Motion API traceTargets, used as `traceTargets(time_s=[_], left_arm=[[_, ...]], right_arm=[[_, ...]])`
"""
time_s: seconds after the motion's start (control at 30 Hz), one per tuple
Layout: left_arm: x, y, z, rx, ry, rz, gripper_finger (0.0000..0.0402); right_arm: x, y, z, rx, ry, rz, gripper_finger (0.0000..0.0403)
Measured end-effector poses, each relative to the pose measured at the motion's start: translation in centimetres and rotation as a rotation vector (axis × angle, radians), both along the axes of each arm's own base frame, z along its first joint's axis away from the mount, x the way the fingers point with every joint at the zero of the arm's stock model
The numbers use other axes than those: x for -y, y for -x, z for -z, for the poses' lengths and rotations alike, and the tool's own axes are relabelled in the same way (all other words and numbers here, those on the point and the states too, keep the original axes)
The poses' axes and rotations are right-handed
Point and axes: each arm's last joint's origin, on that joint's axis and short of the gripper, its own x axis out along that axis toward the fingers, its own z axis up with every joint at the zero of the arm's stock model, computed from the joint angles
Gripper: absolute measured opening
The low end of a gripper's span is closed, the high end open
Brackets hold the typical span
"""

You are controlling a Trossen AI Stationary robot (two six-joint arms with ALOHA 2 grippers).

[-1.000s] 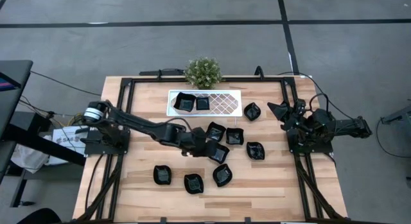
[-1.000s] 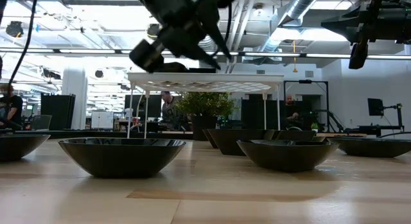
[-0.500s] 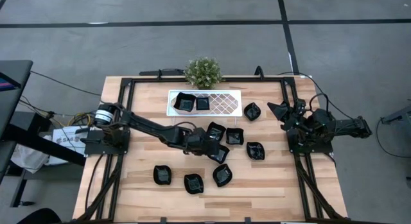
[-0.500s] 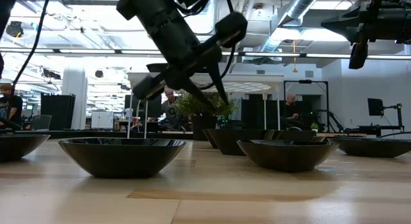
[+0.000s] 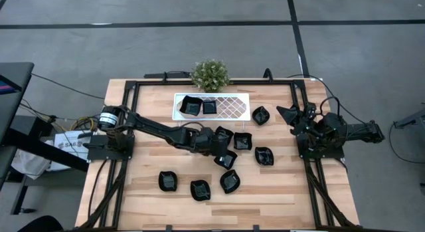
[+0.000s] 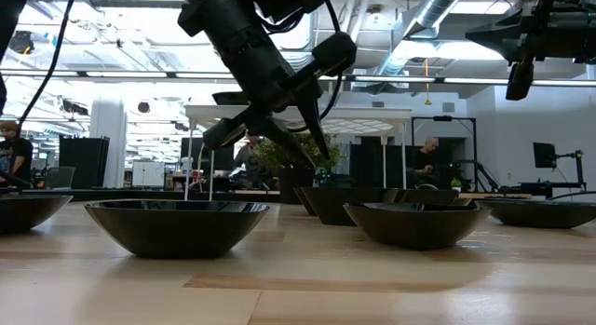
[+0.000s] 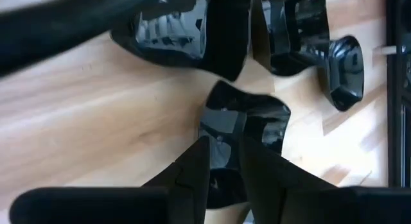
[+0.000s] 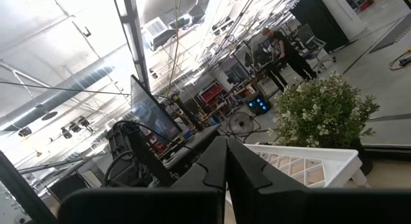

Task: Pick & Place Mini shaped plates
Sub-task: Stack the bottom distorted square plate on top of the stacked distorted square plate on the shelf

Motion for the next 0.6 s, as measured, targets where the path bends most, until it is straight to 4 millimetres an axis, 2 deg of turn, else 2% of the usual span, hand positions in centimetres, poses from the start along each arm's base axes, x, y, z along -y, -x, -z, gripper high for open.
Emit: traceTargets(time_s=[0.17, 0.33, 0.6], left_arm=[[0.8, 0.2, 0.3, -0.013, 0.003, 0.022, 0.0085], [0.5, 0.1, 0.4, -0.015, -0.008, 0.029, 0.0085], [0.9, -0.1, 1.8, -0.032, 0.021, 0.052, 0.0085]], right_arm=[[0.0, 0.0, 0.0, 0.000, 0.000, 0.000, 0.0000], [0.0, 0.0, 0.0, 0.000, 0.000, 0.000, 0.0000], [0.0, 0.0, 0.0, 0.000, 0.000, 0.000, 0.0000]])
